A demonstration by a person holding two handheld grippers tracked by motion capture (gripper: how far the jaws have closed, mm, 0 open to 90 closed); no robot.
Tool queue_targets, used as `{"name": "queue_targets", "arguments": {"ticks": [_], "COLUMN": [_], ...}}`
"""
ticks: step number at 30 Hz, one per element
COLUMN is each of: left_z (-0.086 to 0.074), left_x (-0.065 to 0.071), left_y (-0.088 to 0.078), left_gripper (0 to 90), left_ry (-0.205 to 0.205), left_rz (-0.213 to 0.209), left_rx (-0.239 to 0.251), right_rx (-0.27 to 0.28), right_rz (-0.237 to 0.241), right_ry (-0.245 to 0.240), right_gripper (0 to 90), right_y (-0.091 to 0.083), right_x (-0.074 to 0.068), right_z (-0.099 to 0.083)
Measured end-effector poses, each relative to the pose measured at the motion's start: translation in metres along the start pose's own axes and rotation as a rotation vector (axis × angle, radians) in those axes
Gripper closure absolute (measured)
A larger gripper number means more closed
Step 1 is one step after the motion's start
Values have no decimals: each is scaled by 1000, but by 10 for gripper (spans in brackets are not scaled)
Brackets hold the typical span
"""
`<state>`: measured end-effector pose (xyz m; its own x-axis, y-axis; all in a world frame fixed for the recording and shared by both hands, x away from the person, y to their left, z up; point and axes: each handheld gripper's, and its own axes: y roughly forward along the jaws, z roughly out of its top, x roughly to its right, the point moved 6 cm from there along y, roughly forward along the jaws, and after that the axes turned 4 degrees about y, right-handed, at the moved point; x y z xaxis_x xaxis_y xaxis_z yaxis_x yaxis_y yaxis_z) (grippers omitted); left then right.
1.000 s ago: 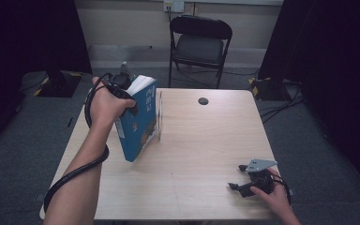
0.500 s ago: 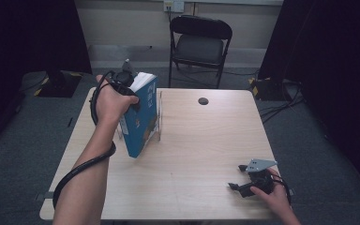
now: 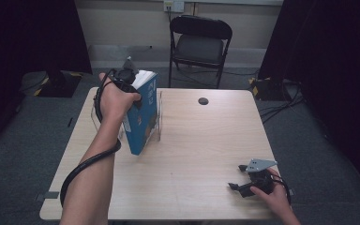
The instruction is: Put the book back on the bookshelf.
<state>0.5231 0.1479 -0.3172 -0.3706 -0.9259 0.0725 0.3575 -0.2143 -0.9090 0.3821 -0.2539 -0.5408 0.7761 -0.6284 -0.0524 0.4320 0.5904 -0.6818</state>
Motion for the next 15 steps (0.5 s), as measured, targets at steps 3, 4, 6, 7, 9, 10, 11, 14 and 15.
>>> {"name": "queue_targets", "arguments": {"ticks": [3, 4, 6, 7, 9, 10, 11, 14, 15], "left_z": [1, 2, 3, 4, 5, 6, 6, 8, 8], "left_x": [0, 0, 0, -1, -1, -1, -1, 1, 1], "left_y": [1, 2, 3, 3, 6, 7, 7, 10, 11], "left_gripper": [618, 618, 618, 618, 618, 618, 618, 618, 618], "left_ry": [5, 3, -7, 1, -5, -9, -9, -9, -3], "left_rz": [2, 2, 4, 10, 12, 13, 13, 21, 22], "left_rx": [1, 0, -2, -4, 5, 7, 7, 8, 5], "right_rx": [0, 0, 0, -1, 0, 0, 0, 1, -1], "right_rz": [0, 0, 0, 1, 1, 1, 1, 0, 1], "right_ry": [0, 0, 0, -2, -2, -2, -2, 3, -2], "right_gripper": [128, 129, 129, 129, 129, 129, 129, 129, 129], "right_y": [0, 0, 0, 0, 0, 0, 0, 0, 0], "right_x": [0, 0, 0, 0, 0, 0, 0, 0, 0], "right_z": [0, 0, 0, 0, 0, 0, 0, 0, 0]}}
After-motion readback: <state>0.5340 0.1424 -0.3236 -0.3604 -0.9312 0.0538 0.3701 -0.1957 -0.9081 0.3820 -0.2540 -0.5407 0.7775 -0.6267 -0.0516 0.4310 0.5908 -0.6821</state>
